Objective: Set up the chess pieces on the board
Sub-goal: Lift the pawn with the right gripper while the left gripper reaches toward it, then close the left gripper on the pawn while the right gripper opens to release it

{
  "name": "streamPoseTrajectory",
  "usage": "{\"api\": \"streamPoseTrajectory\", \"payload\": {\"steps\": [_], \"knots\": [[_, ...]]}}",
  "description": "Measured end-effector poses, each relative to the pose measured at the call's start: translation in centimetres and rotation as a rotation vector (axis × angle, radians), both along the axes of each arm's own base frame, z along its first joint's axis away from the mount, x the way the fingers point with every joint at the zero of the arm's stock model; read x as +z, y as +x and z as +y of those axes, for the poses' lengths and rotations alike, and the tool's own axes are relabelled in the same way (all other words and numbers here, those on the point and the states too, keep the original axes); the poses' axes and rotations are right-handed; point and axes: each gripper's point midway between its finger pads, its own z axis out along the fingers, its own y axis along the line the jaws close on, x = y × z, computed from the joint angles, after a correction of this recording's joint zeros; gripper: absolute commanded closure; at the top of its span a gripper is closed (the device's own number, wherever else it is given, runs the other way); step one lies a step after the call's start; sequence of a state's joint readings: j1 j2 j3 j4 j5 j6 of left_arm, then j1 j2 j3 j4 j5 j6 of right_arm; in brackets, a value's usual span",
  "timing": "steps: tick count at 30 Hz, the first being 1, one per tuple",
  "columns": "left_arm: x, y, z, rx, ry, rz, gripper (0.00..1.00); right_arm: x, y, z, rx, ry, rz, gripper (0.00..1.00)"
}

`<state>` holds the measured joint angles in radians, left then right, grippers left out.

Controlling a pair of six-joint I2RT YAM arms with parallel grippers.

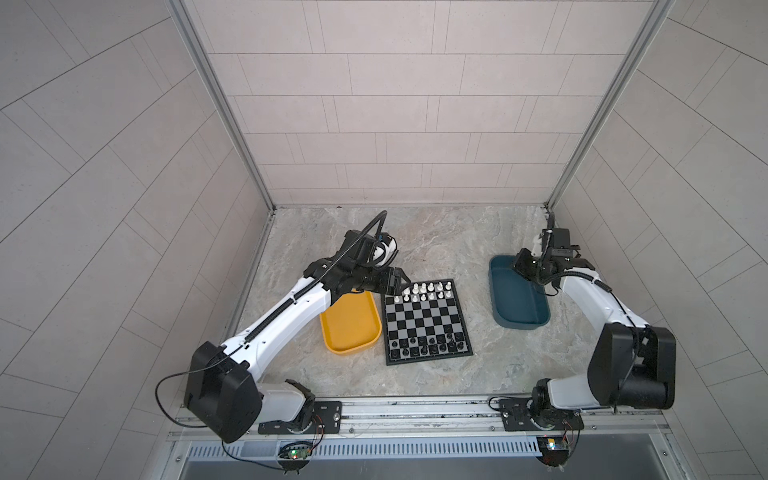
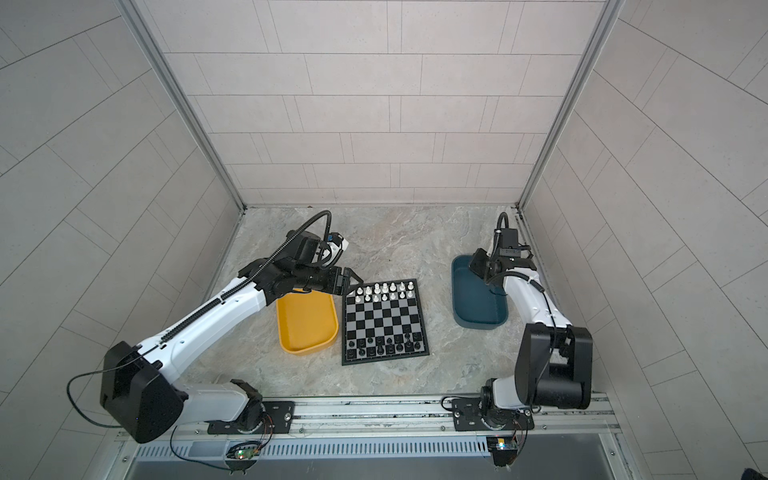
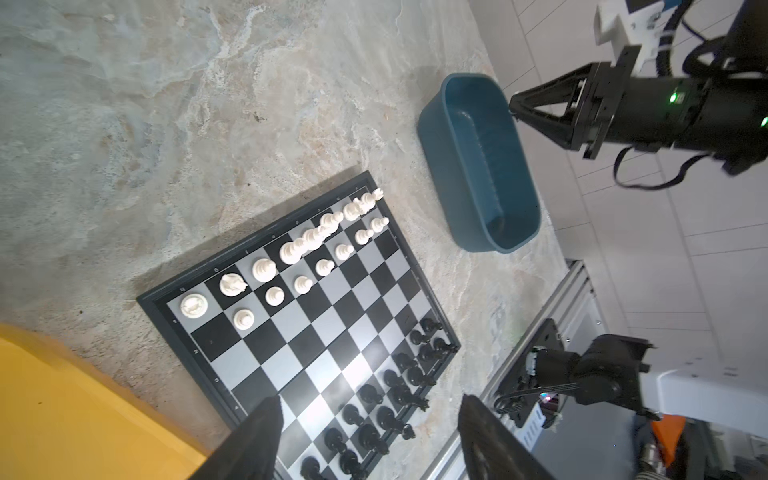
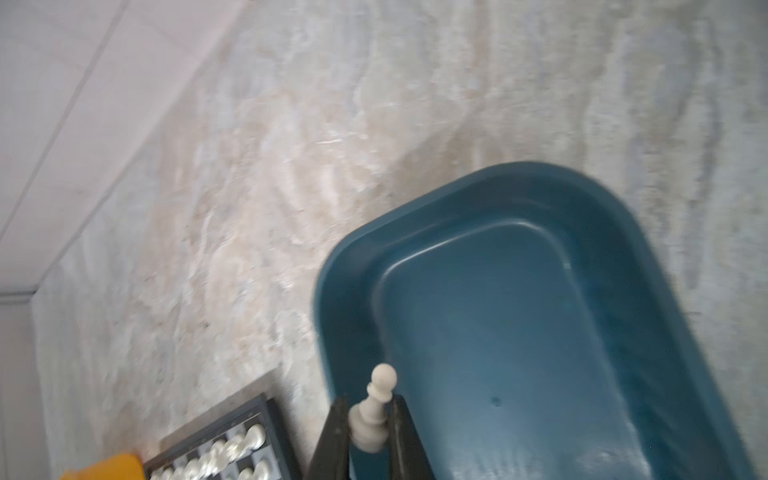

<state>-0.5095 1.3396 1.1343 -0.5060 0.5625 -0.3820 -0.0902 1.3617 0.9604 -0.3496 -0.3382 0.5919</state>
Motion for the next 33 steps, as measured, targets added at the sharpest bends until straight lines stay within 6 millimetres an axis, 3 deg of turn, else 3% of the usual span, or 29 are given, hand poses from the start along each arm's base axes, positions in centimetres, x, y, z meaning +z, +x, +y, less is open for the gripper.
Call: {"api": "streamPoseTrajectory", "payload": {"steps": [7, 13, 16, 22, 33], "knots": [[2.6, 1.9, 0.4, 0.055, -0.152, 0.097, 0.27, 6.1, -0.2, 12.0, 0.397, -0.091, -0.367, 0.93], [3.4, 2.6, 1.2, 0.079, -0.159, 0.113, 0.28, 8.4, -2.9, 20.7, 0.771, -0.243, -0.558, 0.94], [3.7, 2.4, 1.0, 0.064, -0.151, 0.112, 0.3, 8.7, -4.6, 23.6, 0.939, -0.336, -0.638, 0.94], [2.9, 1.9, -0.8, -0.019, -0.102, 0.135, 0.36, 8.1, -7.1, 26.3, 1.181, -0.486, -0.756, 0.94], [2.1, 0.4, -4.8, -0.16, -0.077, 0.182, 0.51, 6.5, -9.3, 26.7, 1.342, -0.582, -0.831, 0.94]]}}
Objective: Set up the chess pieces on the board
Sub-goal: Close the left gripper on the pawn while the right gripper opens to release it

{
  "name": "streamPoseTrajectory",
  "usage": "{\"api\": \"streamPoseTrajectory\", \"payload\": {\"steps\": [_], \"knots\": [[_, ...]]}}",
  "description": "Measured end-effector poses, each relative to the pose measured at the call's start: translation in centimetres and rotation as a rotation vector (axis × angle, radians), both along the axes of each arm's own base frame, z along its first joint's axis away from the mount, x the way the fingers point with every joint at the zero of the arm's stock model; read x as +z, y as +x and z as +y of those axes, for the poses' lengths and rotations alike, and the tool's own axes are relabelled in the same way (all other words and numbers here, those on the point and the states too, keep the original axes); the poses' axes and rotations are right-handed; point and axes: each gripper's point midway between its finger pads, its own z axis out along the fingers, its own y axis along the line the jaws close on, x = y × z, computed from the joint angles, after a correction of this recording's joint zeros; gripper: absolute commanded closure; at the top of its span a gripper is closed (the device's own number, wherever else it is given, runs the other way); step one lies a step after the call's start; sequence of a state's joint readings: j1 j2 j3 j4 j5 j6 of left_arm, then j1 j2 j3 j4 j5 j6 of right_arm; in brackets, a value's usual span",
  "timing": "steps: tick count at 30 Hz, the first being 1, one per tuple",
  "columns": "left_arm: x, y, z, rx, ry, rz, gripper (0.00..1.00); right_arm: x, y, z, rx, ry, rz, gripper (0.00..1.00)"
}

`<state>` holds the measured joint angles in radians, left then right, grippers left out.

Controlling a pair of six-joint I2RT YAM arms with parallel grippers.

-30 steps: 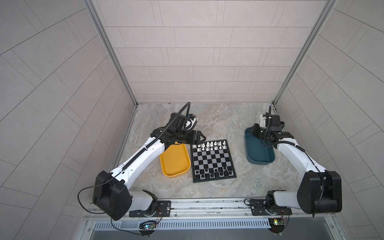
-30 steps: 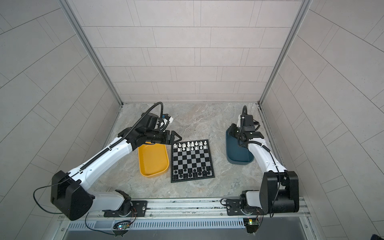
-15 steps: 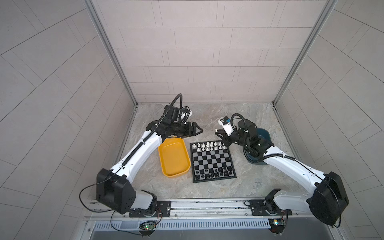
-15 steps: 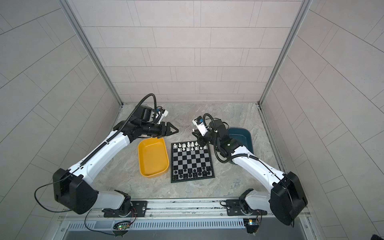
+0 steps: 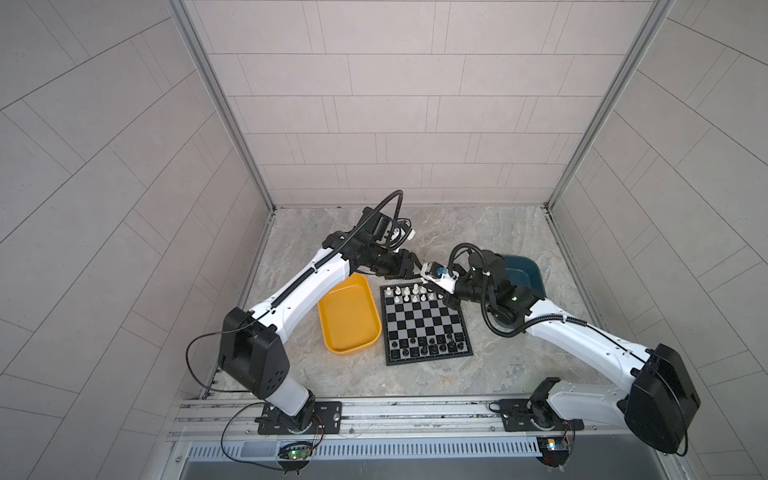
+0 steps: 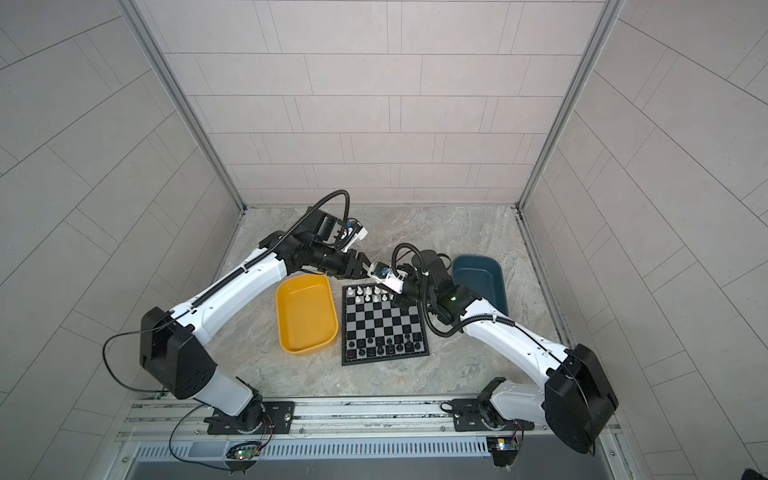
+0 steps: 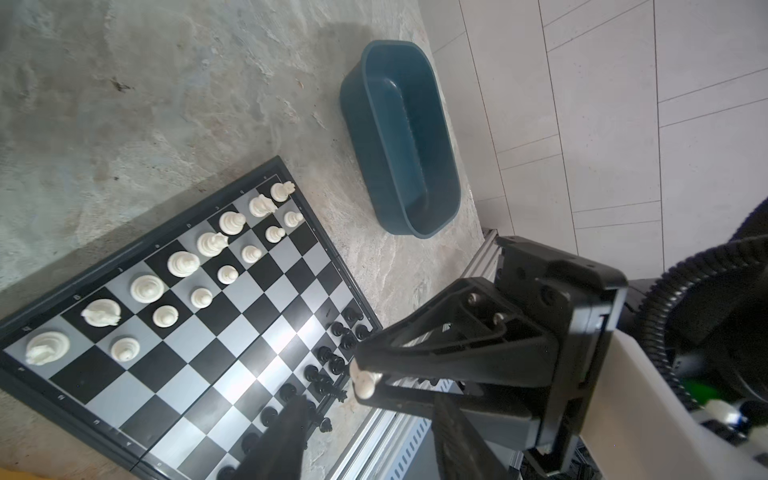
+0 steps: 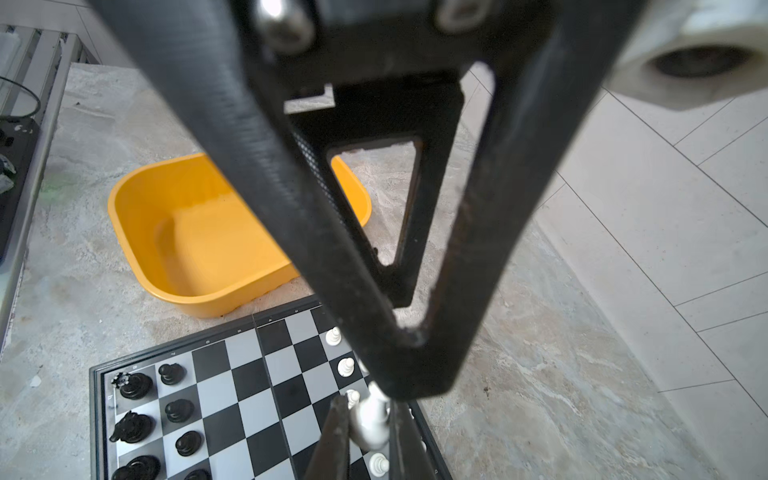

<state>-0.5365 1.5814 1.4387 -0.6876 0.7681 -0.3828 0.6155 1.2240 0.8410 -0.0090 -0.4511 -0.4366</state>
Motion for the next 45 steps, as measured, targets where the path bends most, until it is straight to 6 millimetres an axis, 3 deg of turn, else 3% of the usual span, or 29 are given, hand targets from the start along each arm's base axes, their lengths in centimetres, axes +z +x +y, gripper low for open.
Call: {"api": "streamPoseTrajectory", "payload": {"steps": [12, 21, 29, 33, 35, 38, 39, 40, 45], "knots": [[-1.0, -0.6, -1.0, -0.04, 0.004, 0.049, 0.61, 1.0, -0.4, -0.1, 0.015, 0.019, -0.042, 0.95], [-0.6, -1.0, -1.7, -0.058, -0.013, 0.064, 0.79, 0.6, -0.5, -0.2, 0.015, 0.016, -0.037, 0.96], [-0.8, -1.0, -1.8, -0.054, -0.014, 0.085, 0.82, 0.6, -0.6, -0.3, 0.011, 0.016, -0.034, 0.96], [-0.9, -1.0, -1.8, -0.047, -0.013, 0.091, 0.91, 0.7, -0.6, -0.3, 0.008, 0.019, -0.033, 0.94], [-0.9, -1.0, -1.8, -0.046, -0.014, 0.091, 0.96, 0.8, -0.7, -0.4, 0.004, 0.02, -0.03, 0.88], [-0.7, -1.0, -1.9, -0.042, -0.021, 0.1, 1.0, 1.2, -0.8, -0.6, -0.013, 0.037, -0.018, 0.6], [-0.8, -1.0, -1.9, -0.038, -0.019, 0.102, 1.0, 1.5, -0.8, -0.6, -0.021, 0.054, -0.012, 0.4], [-0.9, -0.8, -1.8, -0.027, -0.01, 0.101, 1.0, 2.1, -1.1, -0.7, -0.025, 0.079, -0.003, 0.02], [-2.3, 0.4, 0.6, 0.086, 0.163, -0.017, 1.0, 6.7, -2.7, -2.2, -0.086, 0.209, -0.01, 0.01]]}}
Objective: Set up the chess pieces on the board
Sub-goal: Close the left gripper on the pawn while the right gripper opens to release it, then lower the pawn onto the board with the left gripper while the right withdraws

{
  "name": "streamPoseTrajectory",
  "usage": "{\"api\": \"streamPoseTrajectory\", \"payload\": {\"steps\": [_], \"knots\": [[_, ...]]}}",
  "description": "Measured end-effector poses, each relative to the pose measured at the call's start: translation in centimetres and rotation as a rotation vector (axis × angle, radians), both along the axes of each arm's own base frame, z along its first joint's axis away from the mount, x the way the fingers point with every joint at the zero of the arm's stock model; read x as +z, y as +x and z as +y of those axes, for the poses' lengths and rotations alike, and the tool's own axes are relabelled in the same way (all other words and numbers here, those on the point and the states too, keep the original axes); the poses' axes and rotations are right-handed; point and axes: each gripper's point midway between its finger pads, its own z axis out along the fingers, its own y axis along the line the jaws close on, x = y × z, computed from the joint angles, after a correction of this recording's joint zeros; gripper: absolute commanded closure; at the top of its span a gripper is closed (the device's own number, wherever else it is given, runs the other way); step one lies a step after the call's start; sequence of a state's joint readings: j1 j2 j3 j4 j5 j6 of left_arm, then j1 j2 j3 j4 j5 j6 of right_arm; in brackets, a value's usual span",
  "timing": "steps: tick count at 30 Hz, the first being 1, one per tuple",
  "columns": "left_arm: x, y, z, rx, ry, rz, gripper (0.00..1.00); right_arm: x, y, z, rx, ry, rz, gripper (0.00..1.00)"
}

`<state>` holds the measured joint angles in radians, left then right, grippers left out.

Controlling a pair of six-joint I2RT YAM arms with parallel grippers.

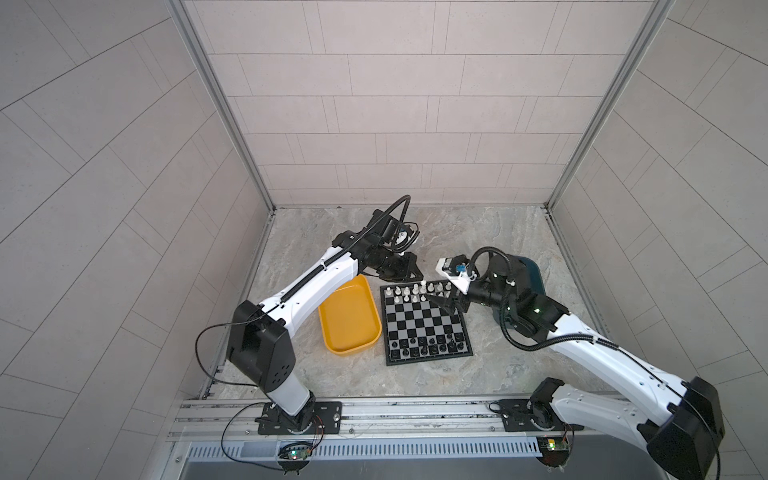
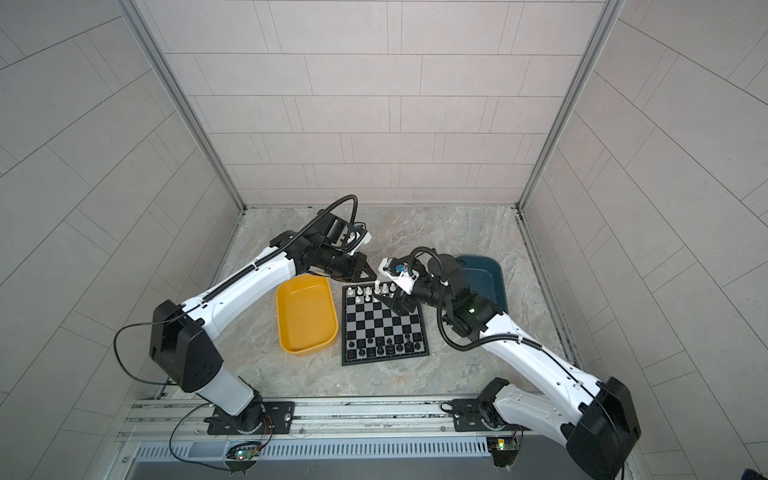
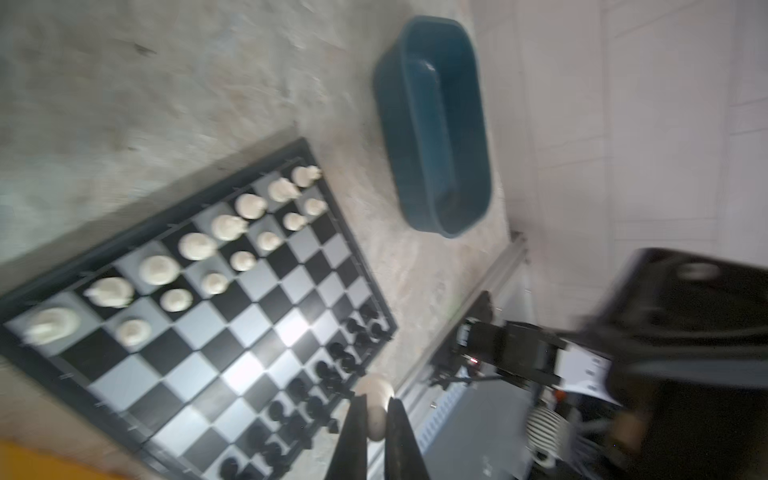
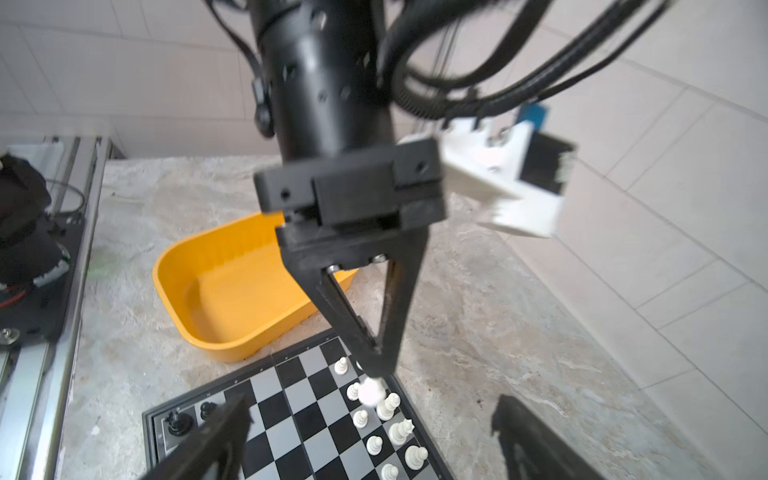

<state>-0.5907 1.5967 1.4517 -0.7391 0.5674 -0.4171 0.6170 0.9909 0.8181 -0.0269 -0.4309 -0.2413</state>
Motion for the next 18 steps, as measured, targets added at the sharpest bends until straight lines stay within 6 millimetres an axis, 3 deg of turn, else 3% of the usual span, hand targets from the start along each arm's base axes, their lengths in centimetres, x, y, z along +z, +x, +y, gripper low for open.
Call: {"api": "streamPoseTrajectory", "payload": {"steps": [3, 6, 10, 15, 18], "knots": [[-1.1, 0.1, 2.3, 0.063, 0.136, -0.083, 1.0, 3.2, -0.8, -2.5, -0.12, 0.103, -0.008, 0.01], [-3.0, 0.2, 4.0, 0.103, 0.27, -0.134, 1.0, 4.5, -1.0, -5.5, -0.264, 0.172, 0.026, 0.0], [-6.8, 0.4, 5.2, 0.127, 0.406, -0.129, 1.0, 4.0, -0.9, -8.5, -0.41, 0.223, 0.11, 0.01], [-11.2, 1.2, 6.1, 0.167, 0.527, -0.099, 1.0, 2.4, -0.3, -10.4, -0.519, 0.26, 0.208, 0.01], [-12.7, 1.7, 6.5, 0.19, 0.57, -0.092, 1.0, 1.0, 0.1, -11.5, -0.56, 0.269, 0.264, 0.01]]}}
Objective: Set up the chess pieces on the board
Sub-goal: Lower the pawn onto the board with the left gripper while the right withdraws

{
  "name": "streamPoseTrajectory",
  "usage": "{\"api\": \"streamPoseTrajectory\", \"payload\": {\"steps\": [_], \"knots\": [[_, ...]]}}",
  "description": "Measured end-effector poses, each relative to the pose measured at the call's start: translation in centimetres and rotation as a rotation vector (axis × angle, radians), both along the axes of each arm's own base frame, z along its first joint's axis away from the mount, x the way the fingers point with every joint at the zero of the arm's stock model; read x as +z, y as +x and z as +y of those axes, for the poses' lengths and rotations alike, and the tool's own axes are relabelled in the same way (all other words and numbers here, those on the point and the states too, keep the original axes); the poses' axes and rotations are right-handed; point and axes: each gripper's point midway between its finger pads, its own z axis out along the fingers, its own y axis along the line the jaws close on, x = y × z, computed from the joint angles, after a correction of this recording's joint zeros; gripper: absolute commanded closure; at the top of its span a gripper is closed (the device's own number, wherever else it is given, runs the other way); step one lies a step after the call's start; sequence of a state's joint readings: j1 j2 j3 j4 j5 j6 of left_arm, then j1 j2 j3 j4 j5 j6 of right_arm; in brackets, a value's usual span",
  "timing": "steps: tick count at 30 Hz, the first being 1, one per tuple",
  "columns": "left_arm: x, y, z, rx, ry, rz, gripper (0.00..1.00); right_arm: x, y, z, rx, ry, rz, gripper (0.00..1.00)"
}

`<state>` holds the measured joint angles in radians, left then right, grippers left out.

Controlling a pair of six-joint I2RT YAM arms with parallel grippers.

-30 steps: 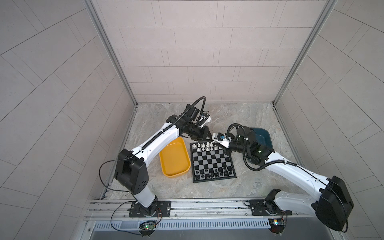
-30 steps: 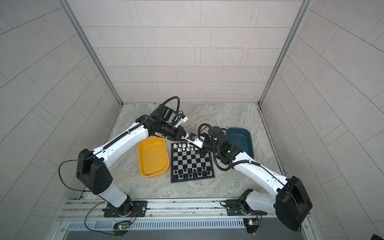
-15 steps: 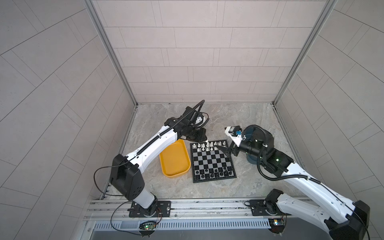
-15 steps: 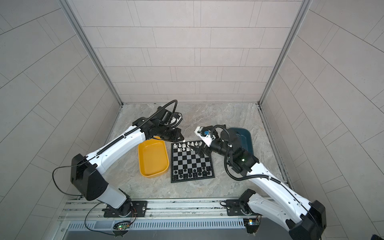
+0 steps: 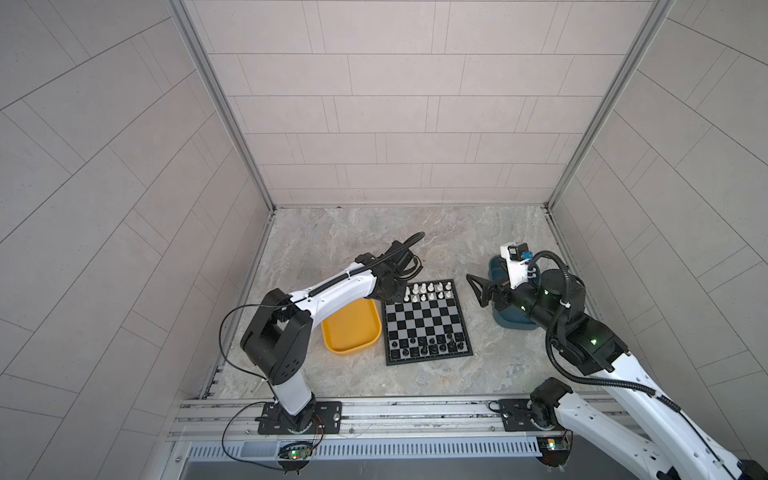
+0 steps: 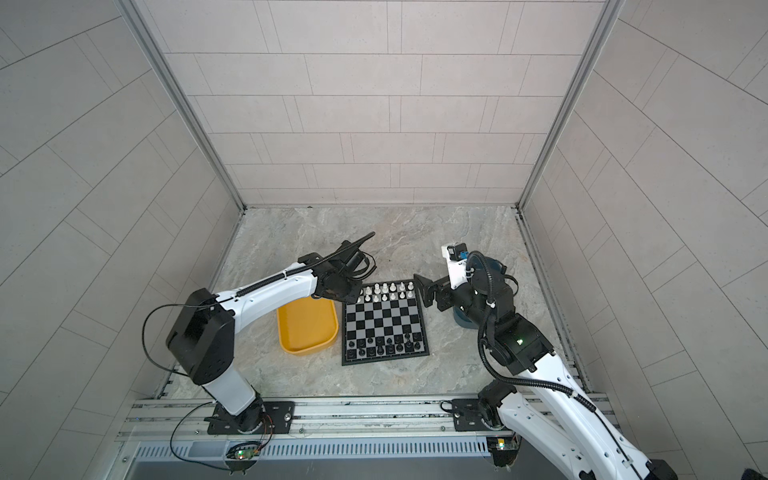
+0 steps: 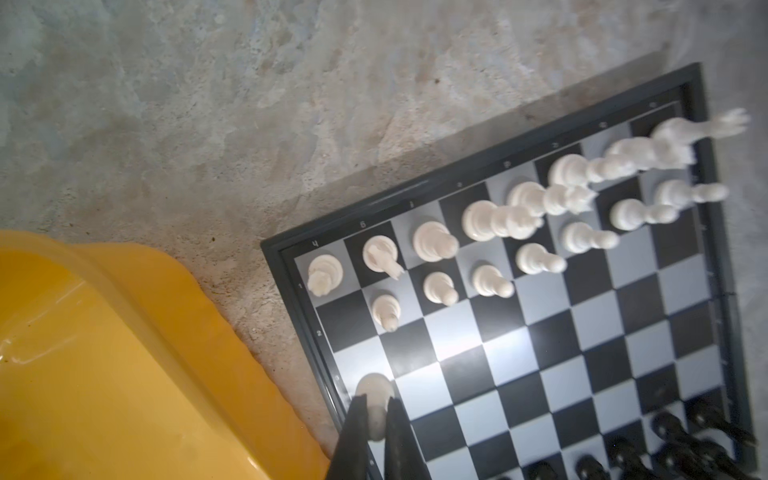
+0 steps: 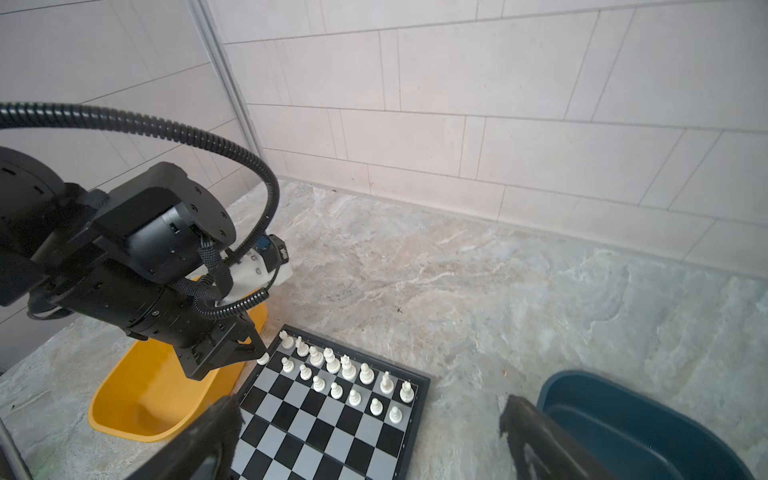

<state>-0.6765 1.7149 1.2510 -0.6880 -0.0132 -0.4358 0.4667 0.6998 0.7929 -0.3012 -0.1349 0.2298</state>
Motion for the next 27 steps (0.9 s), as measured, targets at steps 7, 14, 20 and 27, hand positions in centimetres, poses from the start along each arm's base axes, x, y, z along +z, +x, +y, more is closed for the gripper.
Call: {"api": "streamPoseTrajectory", "payload": {"steps": [7, 14, 20, 27], "knots": [[-2.2, 0.7, 0.2, 0.029, 0.044, 0.013, 1.0, -1.8, 0.1, -0.7, -0.008, 0.026, 0.065, 0.01], [-3.4, 0.9, 0.3, 0.037, 0.063, 0.023, 0.99, -1.9, 0.1, -0.7, -0.001, 0.037, 0.072, 0.01], [-3.5, 1.1, 0.2, 0.043, 0.059, 0.017, 0.89, -2.4, 0.0, -0.6, 0.005, 0.038, 0.085, 0.01], [-3.9, 1.1, 0.3, 0.056, 0.065, 0.024, 0.75, -2.4, 0.0, -0.6, 0.007, 0.04, 0.086, 0.01]]}}
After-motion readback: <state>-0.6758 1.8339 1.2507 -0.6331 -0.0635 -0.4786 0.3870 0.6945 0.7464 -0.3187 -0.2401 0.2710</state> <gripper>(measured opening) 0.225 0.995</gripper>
